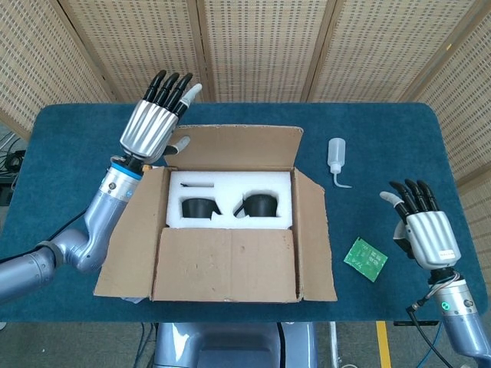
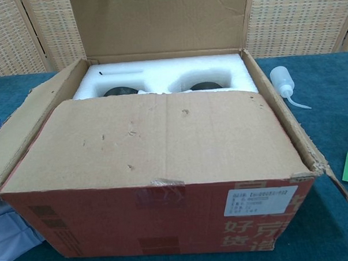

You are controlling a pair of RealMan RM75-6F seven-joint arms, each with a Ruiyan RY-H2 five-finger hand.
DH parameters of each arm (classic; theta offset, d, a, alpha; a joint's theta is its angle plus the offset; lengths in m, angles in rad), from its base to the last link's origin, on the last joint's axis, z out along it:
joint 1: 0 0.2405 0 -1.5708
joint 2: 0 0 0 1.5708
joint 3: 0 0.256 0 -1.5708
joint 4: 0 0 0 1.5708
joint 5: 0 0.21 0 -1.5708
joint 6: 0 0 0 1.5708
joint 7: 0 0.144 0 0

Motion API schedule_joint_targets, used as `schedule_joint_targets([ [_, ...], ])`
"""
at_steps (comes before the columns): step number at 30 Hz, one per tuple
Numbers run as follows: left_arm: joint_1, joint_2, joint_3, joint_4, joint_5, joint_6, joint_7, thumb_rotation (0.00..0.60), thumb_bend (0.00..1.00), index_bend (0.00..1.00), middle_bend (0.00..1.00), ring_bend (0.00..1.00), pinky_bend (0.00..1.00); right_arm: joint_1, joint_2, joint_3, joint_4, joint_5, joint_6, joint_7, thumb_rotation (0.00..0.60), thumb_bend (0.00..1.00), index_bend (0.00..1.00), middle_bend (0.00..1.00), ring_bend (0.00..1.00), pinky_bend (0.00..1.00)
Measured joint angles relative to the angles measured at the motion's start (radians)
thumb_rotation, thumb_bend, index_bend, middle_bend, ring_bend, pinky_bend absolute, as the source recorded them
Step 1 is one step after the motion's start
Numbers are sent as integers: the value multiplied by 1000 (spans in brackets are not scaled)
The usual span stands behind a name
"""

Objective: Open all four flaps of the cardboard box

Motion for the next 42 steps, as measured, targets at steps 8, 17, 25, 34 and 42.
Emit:
schedule_joint_targets([
  [8, -44, -24, -5, 44, -71, -50, 76, 509, 285, 0, 0, 0, 0, -5, 3, 0, 3, 4, 4, 6, 600, 1000, 204, 118, 0, 0],
  [17, -51, -2, -1, -7, -132, -83, 96, 497, 320, 0, 0, 0, 0, -10, 7, -2, 4, 3, 7, 11, 600, 1000, 204, 118, 0, 0],
  [25, -21, 121, 4, -215, -226, -177, 41, 442, 395, 109, 0, 0, 0, -9, 1, -5, 11, 3, 0, 16, 600, 1000, 204, 118, 0, 0],
  [34, 43, 233, 33, -397, -236, -232, -101, 139, 433, 242, 0, 0, 0, -12, -3, -11, 20, 1, -4, 27, 600, 1000, 204, 118, 0, 0],
  [42, 112, 247, 69, -471, -141, -219, -237, 98, 422, 302, 0, 0, 0, -16, -5, -14, 25, -3, -1, 36, 600, 1000, 204, 118, 0, 0],
])
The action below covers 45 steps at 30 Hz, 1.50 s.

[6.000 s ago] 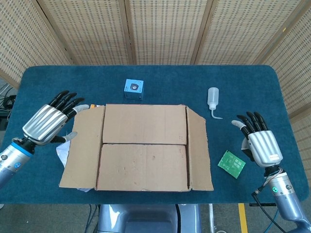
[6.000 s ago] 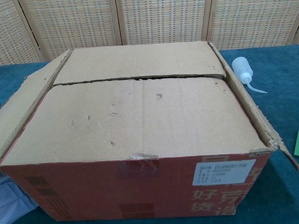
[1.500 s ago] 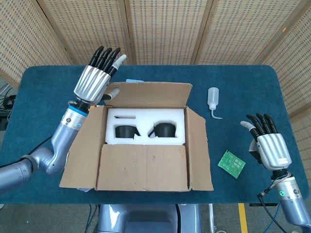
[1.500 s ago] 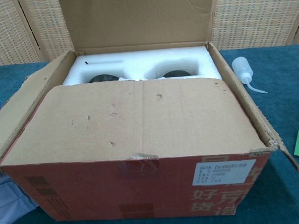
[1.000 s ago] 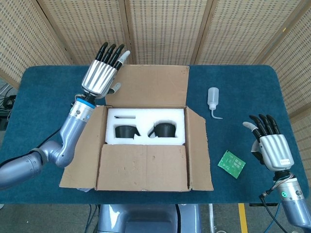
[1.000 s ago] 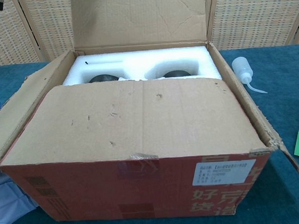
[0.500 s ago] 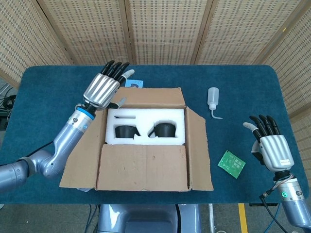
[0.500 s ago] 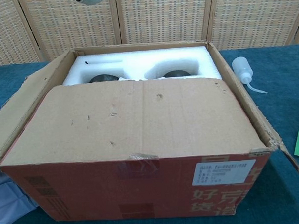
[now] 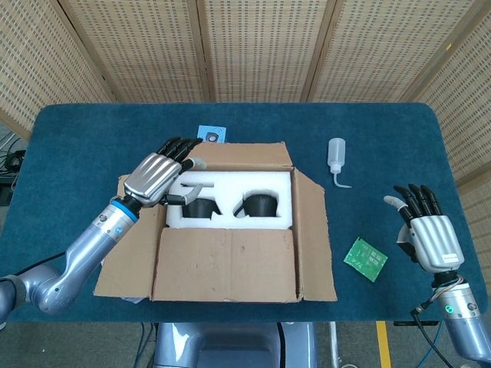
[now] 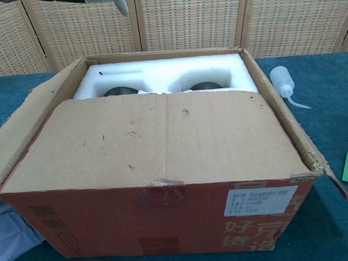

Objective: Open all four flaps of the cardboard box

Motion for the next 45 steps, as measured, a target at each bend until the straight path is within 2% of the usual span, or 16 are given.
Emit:
schedule_joint_targets([
  [8, 59, 1, 68, -48, 133, 12, -79, 89, 362, 315, 0, 0, 0, 0, -7, -3, 11, 0, -5, 12, 600, 1000, 204, 118, 0, 0],
  [15, 88, -1, 136, -67, 206, 15, -84, 81, 335, 315, 0, 0, 0, 0, -10, -6, 14, -5, -9, 21, 600, 1000, 204, 118, 0, 0],
  [35, 105, -69, 201, -41, 224, 42, -23, 80, 331, 315, 0, 0, 0, -5, -8, -9, 14, -10, -6, 27, 600, 1000, 204, 118, 0, 0],
  [45, 96, -59, 217, -61, 200, 12, -11, 81, 326, 341, 0, 0, 0, -7, -9, -9, 15, -10, -3, 28, 600, 1000, 204, 118, 0, 0],
])
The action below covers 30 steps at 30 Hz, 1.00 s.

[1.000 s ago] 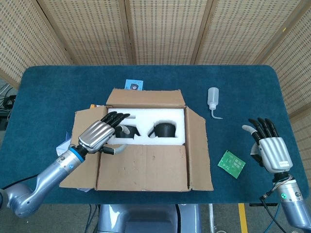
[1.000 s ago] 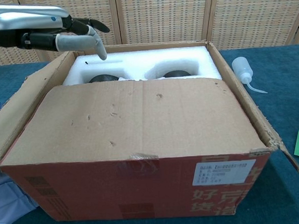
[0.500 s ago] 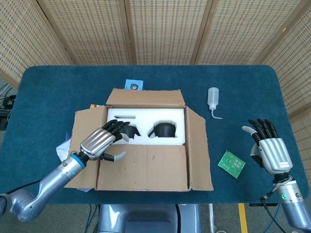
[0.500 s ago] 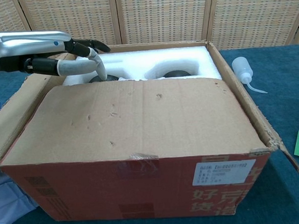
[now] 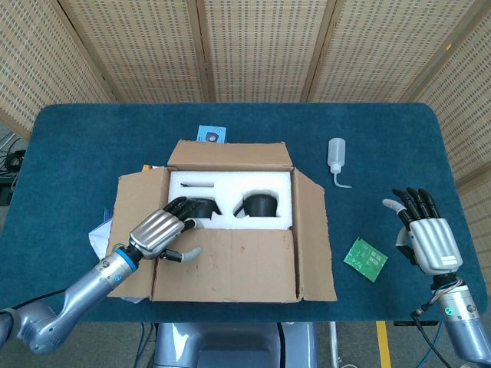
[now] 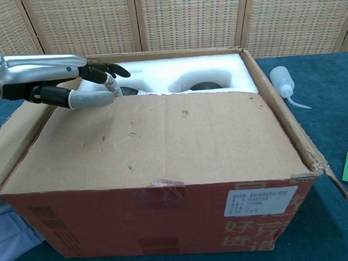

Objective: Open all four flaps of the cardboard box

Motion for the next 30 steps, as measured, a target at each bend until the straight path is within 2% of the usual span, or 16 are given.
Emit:
schedule_joint_targets([
  [10, 16, 33, -13, -36, 42, 24, -87, 80, 332, 405, 0, 0, 0, -1, -3, 1, 5, -2, 2, 3, 600, 1000, 204, 118, 0, 0],
  [22, 44, 115, -31, -91, 138, 60, -252, 80, 329, 407, 0, 0, 0, 2, -2, 4, -6, 2, -3, -10, 600, 1000, 204, 118, 0, 0],
  [30, 65, 204, -40, -147, 281, 102, -400, 81, 326, 406, 0, 0, 0, 5, -2, 6, -16, 3, -4, -22, 600, 1000, 204, 117, 0, 0],
])
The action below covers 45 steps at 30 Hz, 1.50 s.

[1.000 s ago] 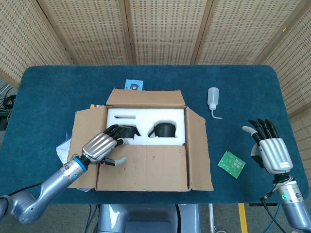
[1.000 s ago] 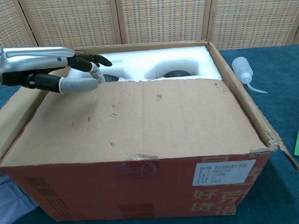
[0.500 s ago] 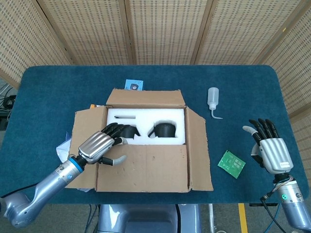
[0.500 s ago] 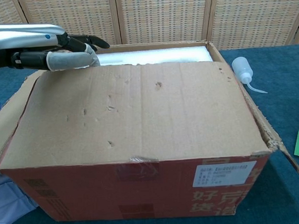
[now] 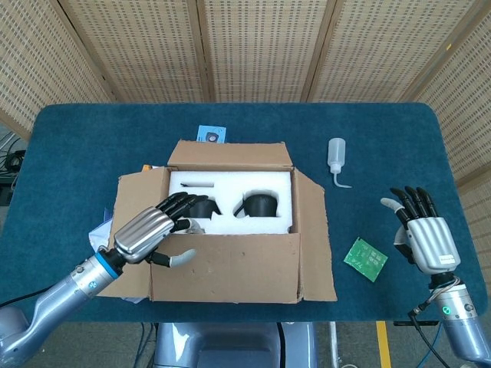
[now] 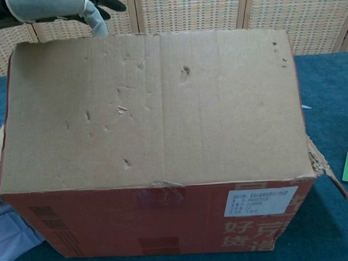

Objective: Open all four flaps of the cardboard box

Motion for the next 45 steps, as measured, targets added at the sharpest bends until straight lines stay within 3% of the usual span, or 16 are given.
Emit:
schedule_joint_targets([
  [8, 20, 66, 12, -50, 131, 51, -89, 79, 321, 406, 0, 0, 0, 0, -1, 1, -4, -1, 1, -2, 600, 1000, 204, 116, 0, 0],
  [27, 38, 156, 82, -141, 367, 112, -164, 80, 317, 406, 0, 0, 0, -9, 12, 1, -12, -13, 21, 11, 600, 1000, 204, 116, 0, 0],
  [45, 7, 160, 155, -156, 458, 69, -235, 80, 315, 407, 0, 0, 0, -14, 15, 0, -15, -19, 29, 12, 600, 1000, 204, 116, 0, 0],
])
